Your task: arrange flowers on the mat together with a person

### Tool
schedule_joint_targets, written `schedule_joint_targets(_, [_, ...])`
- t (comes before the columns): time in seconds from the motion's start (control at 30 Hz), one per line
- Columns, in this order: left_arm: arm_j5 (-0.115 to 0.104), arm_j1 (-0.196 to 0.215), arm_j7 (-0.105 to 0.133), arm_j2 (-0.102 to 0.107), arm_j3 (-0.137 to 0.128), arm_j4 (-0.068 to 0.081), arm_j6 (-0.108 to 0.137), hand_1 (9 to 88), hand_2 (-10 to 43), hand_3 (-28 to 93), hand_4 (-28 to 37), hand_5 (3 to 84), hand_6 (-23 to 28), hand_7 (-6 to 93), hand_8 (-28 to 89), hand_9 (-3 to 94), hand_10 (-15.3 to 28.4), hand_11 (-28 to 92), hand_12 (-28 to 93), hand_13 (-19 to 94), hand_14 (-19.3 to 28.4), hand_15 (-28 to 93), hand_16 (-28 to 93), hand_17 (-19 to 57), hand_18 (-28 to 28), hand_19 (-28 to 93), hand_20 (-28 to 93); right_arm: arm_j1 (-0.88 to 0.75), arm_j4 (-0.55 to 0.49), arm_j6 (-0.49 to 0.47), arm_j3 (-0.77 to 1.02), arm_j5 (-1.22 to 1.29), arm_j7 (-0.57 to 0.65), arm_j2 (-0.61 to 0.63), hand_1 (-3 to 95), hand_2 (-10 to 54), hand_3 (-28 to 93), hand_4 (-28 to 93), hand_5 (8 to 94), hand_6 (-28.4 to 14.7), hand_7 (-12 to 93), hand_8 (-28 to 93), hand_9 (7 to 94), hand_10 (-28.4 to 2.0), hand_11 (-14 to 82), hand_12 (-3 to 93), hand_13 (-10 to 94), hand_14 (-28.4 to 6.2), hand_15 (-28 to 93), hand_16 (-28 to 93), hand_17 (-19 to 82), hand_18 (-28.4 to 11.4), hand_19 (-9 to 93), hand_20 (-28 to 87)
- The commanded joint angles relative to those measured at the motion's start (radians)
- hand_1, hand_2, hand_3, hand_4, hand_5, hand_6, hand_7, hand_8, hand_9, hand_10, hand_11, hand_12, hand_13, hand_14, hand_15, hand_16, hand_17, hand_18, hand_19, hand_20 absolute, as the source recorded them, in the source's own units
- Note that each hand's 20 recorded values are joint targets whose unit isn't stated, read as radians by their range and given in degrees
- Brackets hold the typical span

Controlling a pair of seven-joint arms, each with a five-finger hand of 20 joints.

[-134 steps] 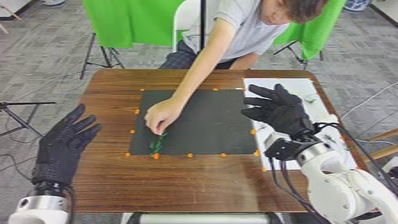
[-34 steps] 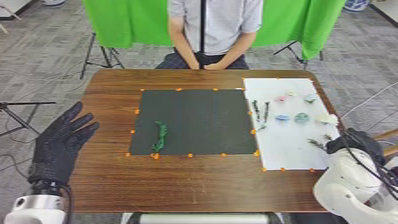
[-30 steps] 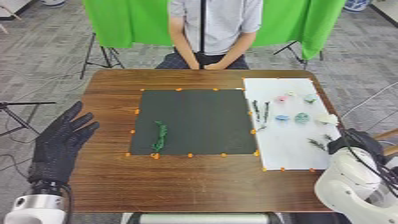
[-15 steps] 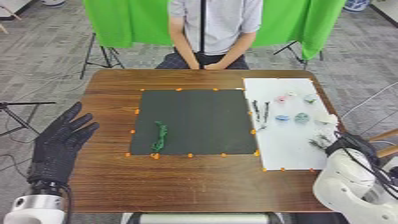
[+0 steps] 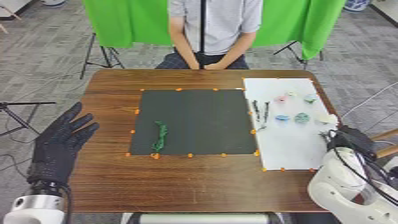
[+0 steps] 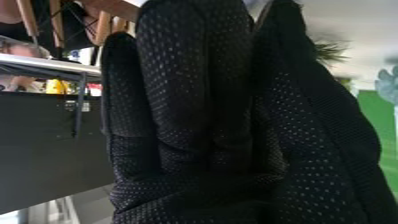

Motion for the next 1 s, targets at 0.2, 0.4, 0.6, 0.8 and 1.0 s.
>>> schedule_joint_targets(0.2, [-0.009, 0.033, 0.003, 0.01, -0.023, -0.007, 0.007, 21.5, 8.4, 76, -23.4, 33.6, 6.7, 10.3, -9, 30.9, 16.1, 21, 11, 20, 21.9, 45, -6, -8.9, 17.4, 38, 14, -0.003, -0.152, 0.033, 0.043, -0.123, -0.017, 0.023, 61.0, -9.5, 56, -28, 90.1, 1.9, 14, -1, 93.7, -9.2, 27.3, 17.2, 89, -4.9, 47, 20, 50, -17.9, 93, -7])
schedule_joint_targets(0.4, [-0.023, 0.045, 0.021, 0.027, -0.028, -0.01, 0.017, 21.6, 8.5, 76, -23.3, 33.5, 6.7, 10.3, -9, 30.9, 16.1, 21, 11, 20, 21.9, 45, -6, -8.9, 17.4, 38, 14, 0.107, -0.222, 0.047, -0.008, -0.148, -0.052, -0.001, 60.0, -9.5, 57, -28, 90.9, 2.4, 14, 0, 93.7, -9.2, 29.4, 16.5, 90, -5.6, 47, 21, 50, -18.7, 93, -5])
schedule_joint_targets(0.6, [-0.005, 0.043, -0.004, 0.014, -0.046, -0.016, 0.01, 21.6, 8.5, 76, -23.3, 33.5, 6.7, 10.3, -9, 30.9, 16.1, 21, 11, 20, 22.0, 45, -6, -8.9, 17.4, 38, 14, 0.355, -0.236, 0.036, -0.22, -0.13, -0.112, -0.09, 59.2, -9.5, 59, -28, 91.0, 2.1, 14, 0, 93.7, -9.4, 30.3, 16.2, 90, -5.8, 47, 21, 49, -19.6, 93, -2])
schedule_joint_targets(0.8, [0.013, 0.027, -0.036, 0.003, -0.043, -0.019, 0.006, 21.6, 8.5, 76, -23.2, 33.5, 6.7, 10.4, -9, 30.9, 16.1, 21, 11, 20, 22.0, 45, -6, -8.9, 17.3, 38, 14, 0.583, -0.148, 0.043, -0.455, -0.088, -0.17, -0.255, 58.8, -9.5, 59, -28, 91.0, 1.9, 14, 0, 93.7, -9.4, 30.5, 15.9, 90, -6.1, 47, 22, 49, -20.2, 93, 0])
schedule_joint_targets(1.0, [0.031, -0.009, -0.072, 0.002, -0.013, -0.015, -0.004, 21.6, 8.6, 76, -23.0, 33.5, 6.6, 10.5, -9, 31.0, 16.1, 21, 11, 20, 22.0, 45, -6, -8.9, 17.3, 38, 15, 0.627, -0.041, 0.016, -0.524, -0.025, -0.206, -0.413, 58.1, -9.5, 61, -28, 91.0, 2.0, 14, 0, 93.7, -9.3, 31.2, 15.8, 90, -6.1, 47, 22, 48, -20.7, 93, 0])
